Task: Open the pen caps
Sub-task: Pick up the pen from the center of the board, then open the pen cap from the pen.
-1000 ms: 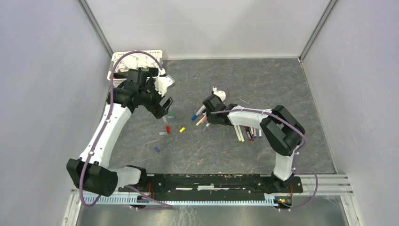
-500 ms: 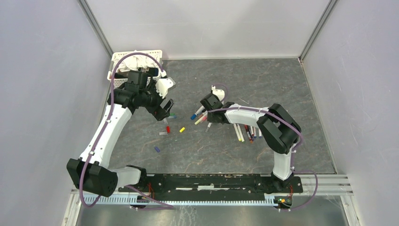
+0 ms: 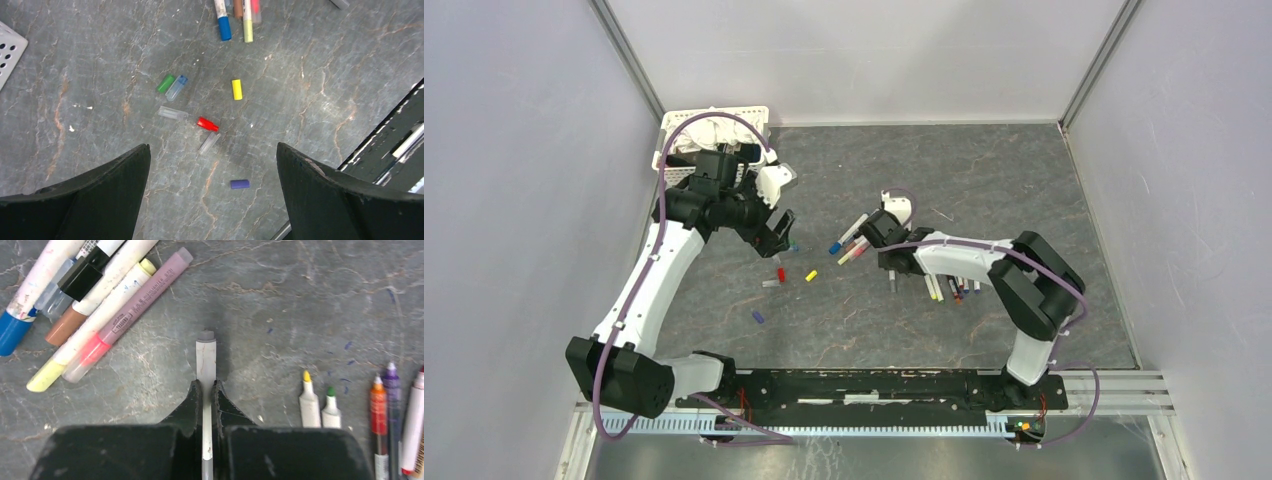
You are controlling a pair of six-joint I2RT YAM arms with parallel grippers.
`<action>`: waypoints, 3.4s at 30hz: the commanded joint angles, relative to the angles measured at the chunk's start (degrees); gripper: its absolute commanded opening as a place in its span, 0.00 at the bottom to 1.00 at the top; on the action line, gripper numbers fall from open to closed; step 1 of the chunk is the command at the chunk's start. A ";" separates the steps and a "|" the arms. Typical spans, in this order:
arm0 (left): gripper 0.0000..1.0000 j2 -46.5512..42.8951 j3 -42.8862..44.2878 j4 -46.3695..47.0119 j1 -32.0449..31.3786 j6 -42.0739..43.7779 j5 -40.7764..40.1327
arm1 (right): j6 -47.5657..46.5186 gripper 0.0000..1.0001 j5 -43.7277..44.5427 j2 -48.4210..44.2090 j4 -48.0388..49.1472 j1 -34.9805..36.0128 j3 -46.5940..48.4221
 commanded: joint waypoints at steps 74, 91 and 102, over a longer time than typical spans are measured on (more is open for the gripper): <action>0.02 -12.83 -11.10 -11.15 -19.79 38.91 -16.14 | -1.35 0.66 -69.65 -14.88 21.95 -1.08 3.55; 0.02 -11.68 -10.92 -10.86 -24.66 42.52 -20.58 | 5.90 0.58 -75.62 -4.85 31.13 4.31 4.96; 0.55 -7.33 -4.89 -15.31 -24.84 37.01 -13.48 | 3.30 0.00 -79.36 -7.47 34.14 3.90 0.81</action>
